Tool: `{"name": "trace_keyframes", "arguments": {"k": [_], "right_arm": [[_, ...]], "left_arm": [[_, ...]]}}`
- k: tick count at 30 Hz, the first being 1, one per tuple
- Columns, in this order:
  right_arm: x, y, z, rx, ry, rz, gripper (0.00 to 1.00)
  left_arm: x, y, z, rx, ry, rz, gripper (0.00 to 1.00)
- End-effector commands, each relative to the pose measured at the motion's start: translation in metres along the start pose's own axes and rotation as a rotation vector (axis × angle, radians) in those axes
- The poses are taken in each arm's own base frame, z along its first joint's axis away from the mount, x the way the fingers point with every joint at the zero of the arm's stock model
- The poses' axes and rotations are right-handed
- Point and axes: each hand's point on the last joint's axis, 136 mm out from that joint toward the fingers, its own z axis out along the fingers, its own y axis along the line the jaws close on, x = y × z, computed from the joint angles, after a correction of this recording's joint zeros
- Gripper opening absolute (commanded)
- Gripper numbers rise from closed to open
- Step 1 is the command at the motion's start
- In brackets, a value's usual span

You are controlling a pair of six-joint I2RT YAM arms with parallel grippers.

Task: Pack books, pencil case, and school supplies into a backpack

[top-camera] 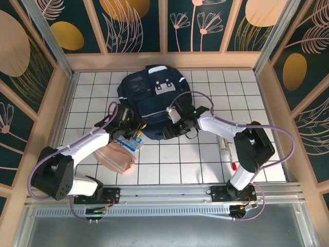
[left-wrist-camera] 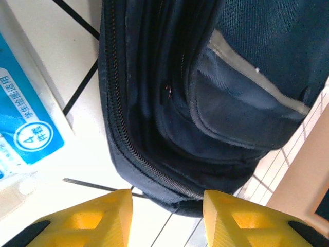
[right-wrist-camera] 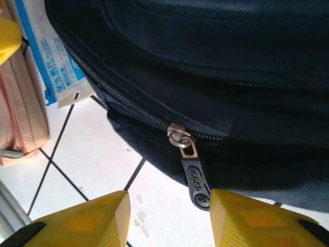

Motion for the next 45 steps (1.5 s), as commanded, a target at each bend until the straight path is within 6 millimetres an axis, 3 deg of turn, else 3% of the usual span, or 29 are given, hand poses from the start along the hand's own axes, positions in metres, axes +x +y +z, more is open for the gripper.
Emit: {"name": "trace_keyframes", "arguments": {"k": [1, 6, 10, 12, 15, 18, 21, 24, 26, 31, 35, 38, 41, 45], "right_arm": [[-0.013, -0.009, 0.004, 0.055, -0.011, -0.023, 0.46], [-0.007, -0.014, 0.012, 0.066, 0.025, -0.028, 0.47], [0.004, -0.007, 0.018, 0.005, 0.053, -0.029, 0.46], [0.006, -0.002, 0.02, -0.028, 0.063, -0.029, 0.4], [0.004, 0.002, 0.016, -0.039, 0.056, -0.031, 0.19], [0.004, 0.0, 0.011, -0.022, 0.055, -0.029, 0.06], [0.008, -0.006, 0.008, 0.012, 0.072, -0.012, 0.0], [0.012, -0.011, 0.004, 0.053, 0.071, 0.009, 0.0], [0.017, -0.023, 0.001, 0.123, 0.078, 0.038, 0.0], [0.031, -0.069, -0.011, 0.326, 0.099, 0.128, 0.0], [0.042, -0.1, -0.02, 0.437, 0.103, 0.185, 0.0], [0.045, -0.112, -0.025, 0.5, 0.1, 0.191, 0.0], [0.042, -0.102, -0.024, 0.455, 0.077, 0.185, 0.0], [0.037, -0.048, -0.013, 0.289, 0.07, 0.05, 0.0]], "left_arm": [[0.005, 0.003, 0.012, -0.003, 0.003, -0.092, 0.41], [0.015, -0.006, 0.026, -0.01, 0.009, -0.073, 0.43], [0.017, -0.002, 0.04, -0.035, 0.008, -0.075, 0.43], [0.015, 0.002, 0.044, -0.036, -0.004, -0.086, 0.41], [0.01, 0.01, 0.049, -0.049, -0.03, -0.1, 0.37], [0.006, 0.022, 0.05, -0.08, -0.06, -0.094, 0.34], [0.001, 0.036, 0.049, -0.103, -0.094, -0.1, 0.29], [-0.008, 0.049, 0.049, -0.118, -0.121, -0.088, 0.15], [-0.014, 0.058, 0.05, -0.135, -0.122, -0.075, 0.0], [-0.03, 0.061, 0.048, -0.153, -0.084, 0.017, 0.0], [-0.052, 0.054, 0.03, -0.172, -0.129, 0.08, 0.0], [-0.072, 0.05, 0.02, -0.171, -0.174, 0.12, 0.0], [-0.089, 0.049, 0.025, -0.212, -0.125, 0.202, 0.0], [-0.11, 0.043, 0.03, -0.251, -0.08, 0.275, 0.0]]}}
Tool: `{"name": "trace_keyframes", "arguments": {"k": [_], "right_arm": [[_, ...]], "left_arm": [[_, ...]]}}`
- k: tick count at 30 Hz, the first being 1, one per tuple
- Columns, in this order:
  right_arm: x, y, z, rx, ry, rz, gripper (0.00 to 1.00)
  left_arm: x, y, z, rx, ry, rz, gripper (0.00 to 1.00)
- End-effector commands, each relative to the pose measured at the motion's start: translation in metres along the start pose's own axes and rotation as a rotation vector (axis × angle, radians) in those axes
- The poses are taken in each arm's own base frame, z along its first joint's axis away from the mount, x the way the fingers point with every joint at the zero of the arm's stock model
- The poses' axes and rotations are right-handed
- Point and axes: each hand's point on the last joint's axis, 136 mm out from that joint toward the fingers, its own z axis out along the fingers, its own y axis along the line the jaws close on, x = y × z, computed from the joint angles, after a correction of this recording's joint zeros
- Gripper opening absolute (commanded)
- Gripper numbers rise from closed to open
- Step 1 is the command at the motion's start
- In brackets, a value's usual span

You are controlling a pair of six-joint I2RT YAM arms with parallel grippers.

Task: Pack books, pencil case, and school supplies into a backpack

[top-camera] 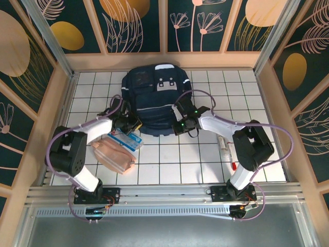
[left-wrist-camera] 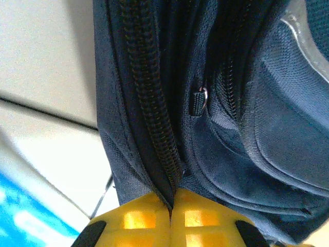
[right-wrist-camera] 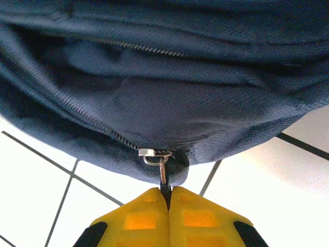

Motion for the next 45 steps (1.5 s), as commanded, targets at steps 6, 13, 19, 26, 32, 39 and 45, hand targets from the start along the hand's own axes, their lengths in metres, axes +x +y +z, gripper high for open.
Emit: {"name": "trace_keyframes", "arguments": {"k": [6, 13, 19, 26, 32, 39, 45], "right_arm": [[0.023, 0.09, -0.028, -0.223, 0.049, -0.117, 0.0], [-0.004, 0.112, -0.033, -0.284, -0.034, -0.139, 0.0], [-0.017, 0.115, -0.042, -0.284, -0.095, -0.211, 0.0], [-0.015, 0.121, -0.043, -0.318, -0.096, -0.22, 0.0], [-0.007, 0.122, -0.046, -0.342, -0.104, -0.206, 0.0], [-0.001, 0.052, -0.031, -0.09, -0.052, -0.113, 0.0], [0.01, -0.022, -0.022, 0.139, -0.003, -0.013, 0.0]], "left_arm": [[-0.06, 0.026, -0.03, -0.204, -0.171, 0.047, 0.31], [-0.005, 0.02, -0.057, -0.058, -0.101, -0.111, 0.46], [0.044, 0.001, -0.069, -0.055, -0.076, -0.101, 0.56], [0.074, -0.026, -0.04, -0.018, -0.066, -0.144, 0.56], [0.06, -0.023, -0.016, -0.016, -0.117, -0.206, 0.46], [0.046, -0.041, -0.01, -0.04, -0.101, -0.042, 0.0], [0.024, -0.053, -0.036, 0.041, -0.107, -0.057, 0.0]]}}
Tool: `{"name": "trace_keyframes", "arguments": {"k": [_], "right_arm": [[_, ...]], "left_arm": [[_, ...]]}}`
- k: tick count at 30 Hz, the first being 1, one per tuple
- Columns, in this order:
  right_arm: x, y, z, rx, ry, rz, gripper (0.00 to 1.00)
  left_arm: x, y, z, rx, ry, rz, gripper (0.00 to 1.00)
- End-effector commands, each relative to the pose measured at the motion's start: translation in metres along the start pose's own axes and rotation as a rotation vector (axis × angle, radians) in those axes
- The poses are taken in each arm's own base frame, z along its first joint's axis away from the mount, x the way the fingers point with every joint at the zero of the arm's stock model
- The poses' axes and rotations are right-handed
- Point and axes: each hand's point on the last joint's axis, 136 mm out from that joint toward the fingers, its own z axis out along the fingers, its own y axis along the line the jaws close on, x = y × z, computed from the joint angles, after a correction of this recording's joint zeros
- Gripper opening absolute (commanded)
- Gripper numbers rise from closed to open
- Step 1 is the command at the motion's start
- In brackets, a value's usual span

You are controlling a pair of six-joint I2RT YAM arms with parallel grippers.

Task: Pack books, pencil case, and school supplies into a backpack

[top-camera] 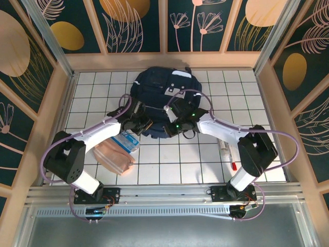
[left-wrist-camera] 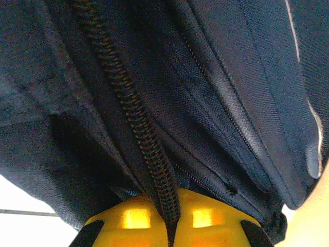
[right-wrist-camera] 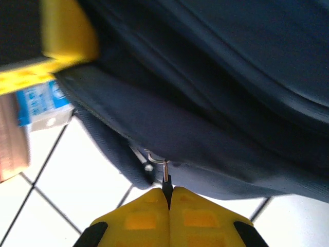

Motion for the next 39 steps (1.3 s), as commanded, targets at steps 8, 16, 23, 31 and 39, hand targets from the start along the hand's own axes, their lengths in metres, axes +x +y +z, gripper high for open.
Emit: {"name": "trace_keyframes", "arguments": {"k": [8, 16, 23, 31, 39], "right_arm": [[0.018, -0.116, -0.001, 0.316, 0.024, 0.212, 0.0], [-0.021, -0.195, 0.008, 0.41, -0.089, 0.351, 0.0], [-0.033, -0.227, 0.012, 0.399, -0.123, 0.426, 0.0], [-0.027, -0.209, -0.024, 0.33, -0.186, 0.462, 0.2], [-0.03, -0.174, -0.096, 0.253, -0.34, 0.41, 0.31]], "left_arm": [[-0.039, 0.003, -0.034, 0.044, -0.048, 0.082, 0.0], [-0.038, -0.003, -0.028, 0.067, 0.001, 0.165, 0.0], [-0.041, 0.002, -0.034, 0.035, -0.019, 0.2, 0.0], [-0.033, -0.001, -0.034, 0.08, 0.008, 0.22, 0.0], [0.002, -0.025, -0.022, 0.136, 0.092, 0.303, 0.0]]}}
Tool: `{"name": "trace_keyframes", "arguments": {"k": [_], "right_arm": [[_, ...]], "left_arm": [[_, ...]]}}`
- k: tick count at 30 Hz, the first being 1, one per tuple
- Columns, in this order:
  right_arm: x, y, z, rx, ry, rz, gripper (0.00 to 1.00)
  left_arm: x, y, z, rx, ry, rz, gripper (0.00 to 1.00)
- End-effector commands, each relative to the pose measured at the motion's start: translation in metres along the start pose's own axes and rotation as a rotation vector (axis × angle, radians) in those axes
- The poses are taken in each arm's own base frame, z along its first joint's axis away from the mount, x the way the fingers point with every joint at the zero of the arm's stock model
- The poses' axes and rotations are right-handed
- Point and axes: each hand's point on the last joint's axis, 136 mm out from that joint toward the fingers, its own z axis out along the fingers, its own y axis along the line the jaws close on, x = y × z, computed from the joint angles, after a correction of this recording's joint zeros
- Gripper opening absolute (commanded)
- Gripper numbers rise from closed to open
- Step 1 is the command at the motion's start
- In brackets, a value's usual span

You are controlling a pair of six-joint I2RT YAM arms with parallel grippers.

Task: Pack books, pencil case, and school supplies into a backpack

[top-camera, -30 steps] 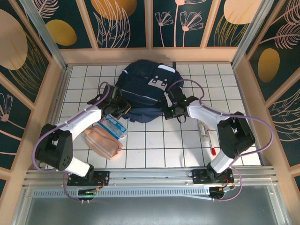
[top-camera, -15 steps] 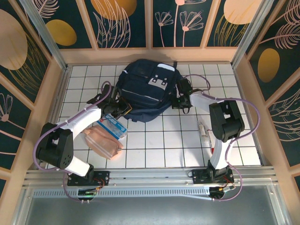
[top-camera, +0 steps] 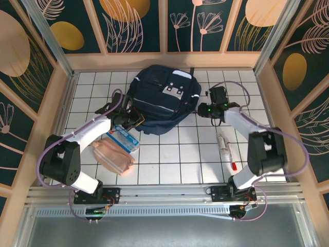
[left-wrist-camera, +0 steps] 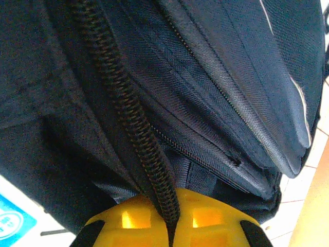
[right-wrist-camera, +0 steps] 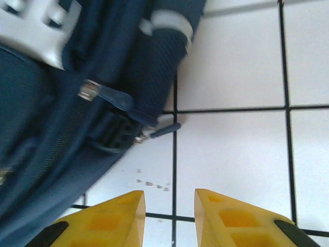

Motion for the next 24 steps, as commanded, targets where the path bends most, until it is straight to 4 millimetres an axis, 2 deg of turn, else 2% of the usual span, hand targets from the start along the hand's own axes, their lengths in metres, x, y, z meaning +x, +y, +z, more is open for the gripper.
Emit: {"name": "trace_keyframes", "arguments": {"k": [1, 5, 7, 8, 9, 12, 15, 17, 20, 24], "right_arm": [[-0.007, 0.006, -0.023, -0.042, -0.036, -0.025, 0.31], [-0.009, 0.006, -0.026, -0.06, -0.039, -0.056, 0.31], [-0.014, 0.003, -0.025, -0.039, -0.038, -0.069, 0.32], [-0.018, -0.002, -0.025, -0.016, -0.045, -0.078, 0.33], [-0.02, -0.004, -0.023, -0.004, -0.052, -0.093, 0.34], [-0.031, 0.0, -0.022, -0.053, -0.074, -0.176, 0.36], [-0.048, 0.003, -0.026, -0.063, -0.119, -0.233, 0.37], [-0.056, 0.001, -0.027, -0.056, -0.142, -0.232, 0.38], [-0.061, -0.002, -0.028, -0.053, -0.164, -0.244, 0.41], [-0.061, -0.005, -0.034, -0.039, -0.18, -0.283, 0.44]], "left_arm": [[0.019, -0.036, 0.004, 0.097, 0.046, 0.096, 0.0], [0.049, -0.048, 0.013, 0.115, 0.124, 0.162, 0.0], [0.056, -0.043, 0.011, 0.099, 0.146, 0.177, 0.0], [0.055, -0.04, 0.006, 0.079, 0.14, 0.198, 0.15], [0.053, -0.037, -0.001, 0.045, 0.126, 0.228, 0.27], [0.042, -0.04, -0.029, -0.028, 0.07, 0.344, 0.38], [0.027, -0.055, -0.053, -0.067, 0.01, 0.522, 0.43], [0.016, -0.061, -0.058, -0.116, -0.003, 0.652, 0.43], [-0.002, -0.062, -0.05, -0.224, 0.014, 0.85, 0.42], [-0.01, -0.07, -0.023, -0.274, 0.076, 1.111, 0.41]]}}
